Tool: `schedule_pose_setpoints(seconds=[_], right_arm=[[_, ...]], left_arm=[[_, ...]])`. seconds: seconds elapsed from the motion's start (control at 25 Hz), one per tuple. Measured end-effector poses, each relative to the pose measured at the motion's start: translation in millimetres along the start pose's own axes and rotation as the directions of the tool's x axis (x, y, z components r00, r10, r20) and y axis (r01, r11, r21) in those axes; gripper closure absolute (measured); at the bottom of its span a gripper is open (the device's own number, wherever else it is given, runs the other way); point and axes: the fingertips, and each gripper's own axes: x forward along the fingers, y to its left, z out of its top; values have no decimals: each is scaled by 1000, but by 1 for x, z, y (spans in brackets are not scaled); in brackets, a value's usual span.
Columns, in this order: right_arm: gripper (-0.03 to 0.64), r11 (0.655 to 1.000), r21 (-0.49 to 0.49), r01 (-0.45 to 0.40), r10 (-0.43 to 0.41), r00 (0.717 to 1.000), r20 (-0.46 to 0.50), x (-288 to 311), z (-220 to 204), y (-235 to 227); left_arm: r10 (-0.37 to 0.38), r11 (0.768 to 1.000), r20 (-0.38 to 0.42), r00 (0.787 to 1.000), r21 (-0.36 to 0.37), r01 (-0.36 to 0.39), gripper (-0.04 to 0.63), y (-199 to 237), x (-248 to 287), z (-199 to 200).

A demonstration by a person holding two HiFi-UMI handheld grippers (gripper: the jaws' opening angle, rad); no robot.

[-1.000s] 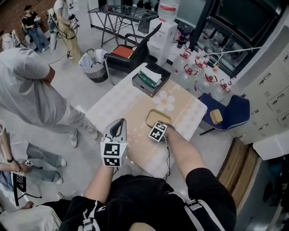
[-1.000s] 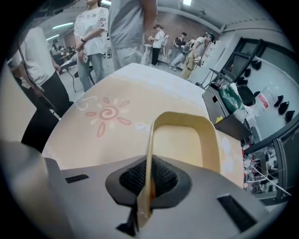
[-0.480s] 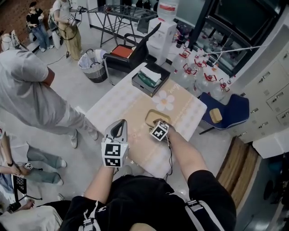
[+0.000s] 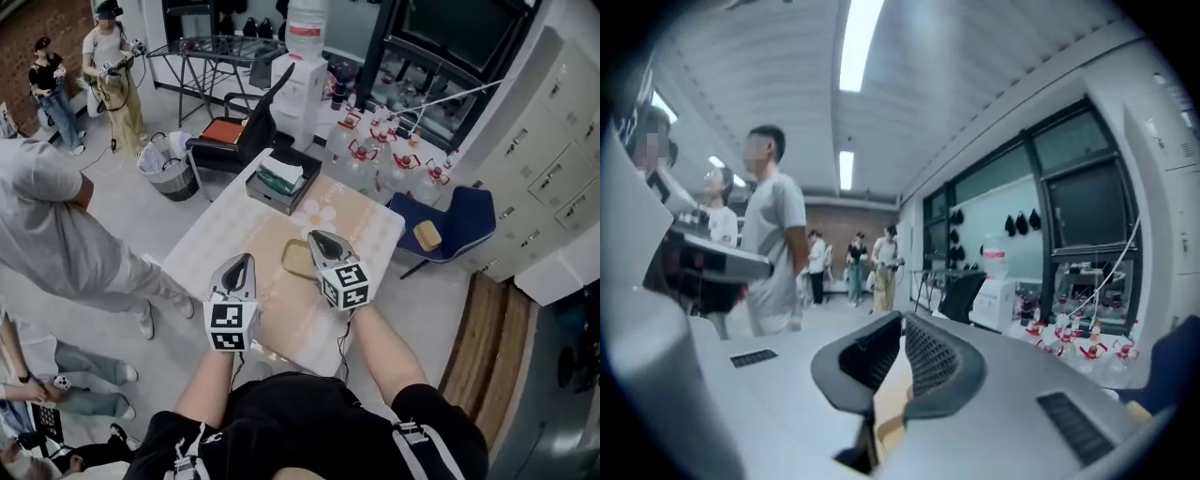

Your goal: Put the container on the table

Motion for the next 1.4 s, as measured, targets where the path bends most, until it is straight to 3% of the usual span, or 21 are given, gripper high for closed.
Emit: schedule_pose_setpoints(seconds=[0.04,0.24,0.52,1.4], right_arm=[[603,999,20,28,-29,998,59,-14,20,-2],[604,987,53,150,-158,960,232,-82,82,-6],[604,951,48,306,-309,929,205,-128,71,-8],[604,966,45,255,-259,941,218,-129,65,9]], left_arm=[[-9,1000,7,1000,3,9,584,-4,1,4],[-56,998,44,997,28,55,583,-30,0,24],[-107,993,75,991,56,103,583,-53,-7,36],[-108,992,87,990,69,102,584,-63,-13,38]])
